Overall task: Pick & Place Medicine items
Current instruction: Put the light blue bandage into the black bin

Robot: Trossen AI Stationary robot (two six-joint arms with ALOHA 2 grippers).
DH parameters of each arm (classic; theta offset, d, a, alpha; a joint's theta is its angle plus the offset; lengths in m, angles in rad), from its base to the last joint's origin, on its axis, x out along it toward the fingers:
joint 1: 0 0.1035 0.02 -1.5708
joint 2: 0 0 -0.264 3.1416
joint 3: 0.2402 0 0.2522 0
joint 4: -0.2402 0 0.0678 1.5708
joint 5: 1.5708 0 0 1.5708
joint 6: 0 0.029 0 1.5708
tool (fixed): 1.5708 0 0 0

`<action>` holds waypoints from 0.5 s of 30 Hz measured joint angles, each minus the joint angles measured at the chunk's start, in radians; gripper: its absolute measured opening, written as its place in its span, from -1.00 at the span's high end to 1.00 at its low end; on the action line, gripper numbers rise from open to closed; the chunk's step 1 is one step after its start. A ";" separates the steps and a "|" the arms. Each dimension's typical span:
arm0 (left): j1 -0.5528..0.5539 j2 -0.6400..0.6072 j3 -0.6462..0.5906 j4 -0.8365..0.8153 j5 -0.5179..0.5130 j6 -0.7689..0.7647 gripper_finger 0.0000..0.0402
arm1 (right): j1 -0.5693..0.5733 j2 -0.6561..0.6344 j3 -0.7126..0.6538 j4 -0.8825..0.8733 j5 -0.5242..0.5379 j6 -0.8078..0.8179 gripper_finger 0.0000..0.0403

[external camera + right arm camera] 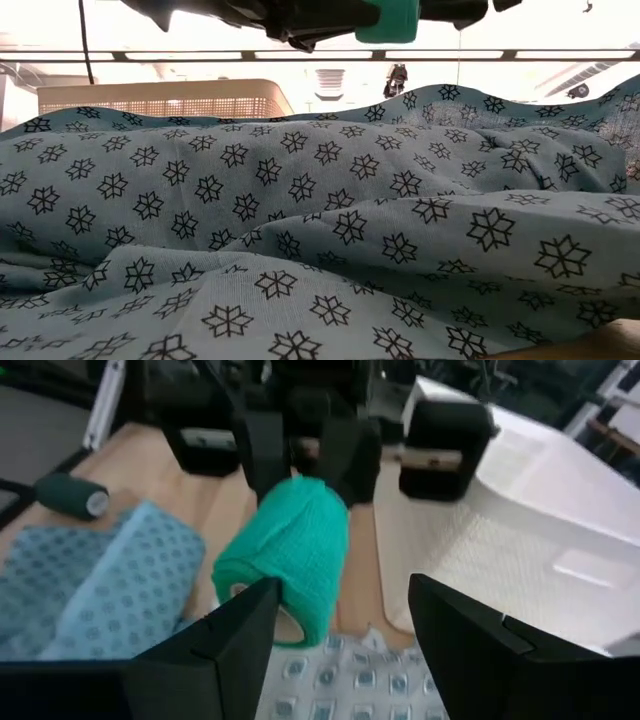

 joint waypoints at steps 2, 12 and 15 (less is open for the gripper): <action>0.001 0.000 0.000 0.001 0.001 0.000 0.77 | 0.001 0.000 0.000 0.024 -0.002 -0.007 -0.12; 0.003 0.000 0.000 0.000 0.001 -0.004 0.77 | 0.001 0.007 0.000 0.022 0.053 -0.007 -0.12; 0.003 0.000 0.000 0.001 0.002 -0.004 0.77 | 0.001 0.007 -0.004 0.021 0.055 -0.007 -0.12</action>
